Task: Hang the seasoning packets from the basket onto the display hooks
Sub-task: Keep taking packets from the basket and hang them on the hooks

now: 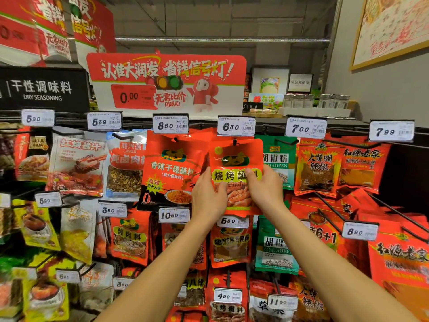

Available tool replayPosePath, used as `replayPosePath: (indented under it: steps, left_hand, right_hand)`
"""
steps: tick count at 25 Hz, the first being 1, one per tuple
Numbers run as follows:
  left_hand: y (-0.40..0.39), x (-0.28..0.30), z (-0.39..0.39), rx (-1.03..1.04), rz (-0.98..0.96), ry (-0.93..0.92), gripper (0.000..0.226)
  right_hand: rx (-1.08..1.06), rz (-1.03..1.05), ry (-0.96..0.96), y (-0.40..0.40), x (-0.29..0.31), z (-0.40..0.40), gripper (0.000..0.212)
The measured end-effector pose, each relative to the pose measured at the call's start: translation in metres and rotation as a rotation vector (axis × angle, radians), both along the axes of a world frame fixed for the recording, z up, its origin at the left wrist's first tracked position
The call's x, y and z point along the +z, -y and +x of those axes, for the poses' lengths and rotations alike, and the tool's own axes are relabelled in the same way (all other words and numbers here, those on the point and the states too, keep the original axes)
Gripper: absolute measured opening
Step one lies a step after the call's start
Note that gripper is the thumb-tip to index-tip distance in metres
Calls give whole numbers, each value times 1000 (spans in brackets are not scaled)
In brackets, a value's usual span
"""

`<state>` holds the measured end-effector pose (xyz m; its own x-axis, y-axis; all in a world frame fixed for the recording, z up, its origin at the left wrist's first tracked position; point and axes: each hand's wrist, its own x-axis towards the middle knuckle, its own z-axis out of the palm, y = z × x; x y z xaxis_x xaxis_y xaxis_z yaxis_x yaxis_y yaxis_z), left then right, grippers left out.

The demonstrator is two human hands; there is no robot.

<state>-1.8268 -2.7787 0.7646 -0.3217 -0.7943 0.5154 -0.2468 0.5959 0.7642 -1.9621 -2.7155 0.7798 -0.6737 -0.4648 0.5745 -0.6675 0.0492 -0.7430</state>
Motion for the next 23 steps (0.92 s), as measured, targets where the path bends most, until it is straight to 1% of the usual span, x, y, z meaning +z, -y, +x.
replayPosePath:
  steps: [2, 4, 6, 9, 11, 12, 14, 16, 17, 18, 19, 20, 21, 23]
  left_hand:
    - [8, 13, -17, -11, 93, 26, 60]
    - [19, 25, -32, -13, 200, 44, 54]
    - [28, 32, -43, -14, 256, 90, 53]
    - [39, 38, -50, -11, 285, 121, 57]
    - [41, 37, -45, -60, 305, 74, 47]
    - [40, 34, -41, -92, 299, 48, 40]
    - [34, 25, -29, -130, 243, 22, 33]
    - [26, 17, -15, -157, 192, -5, 41]
    - [20, 14, -5, -165, 186, -29, 45]
    - [17, 10, 4, -185, 186, -60, 41]
    - [14, 3, 15, -224, 208, -108, 30]
    - [10, -5, 28, -280, 256, -171, 19]
    - [6, -13, 40, -328, 321, -225, 17]
    - [-1, -36, 61, -382, 465, -298, 21]
  right_hand:
    - [-16, 22, 126, 19, 7, -9, 28]
    - [-49, 115, 219, 35, 13, -21, 37]
    - [-44, 152, 297, 50, 17, -37, 35]
    - [-3, 176, 383, 64, 23, -52, 35]
    - [82, 194, 442, 65, 20, -57, 37]
    - [129, 195, 464, 62, 15, -56, 43]
    - [145, 197, 437, 48, 5, -48, 52]
    - [54, 140, 299, 26, 0, -40, 47]
    - [8, 51, 259, 14, -2, -36, 40]
    - [5, -63, 267, 0, -4, -30, 30]
    - [48, -167, 320, -15, -6, -24, 21]
    - [109, -233, 389, -30, -10, -16, 19]
    - [176, -263, 448, -43, -14, -10, 20]
    - [267, -240, 523, -67, -31, 5, 22]
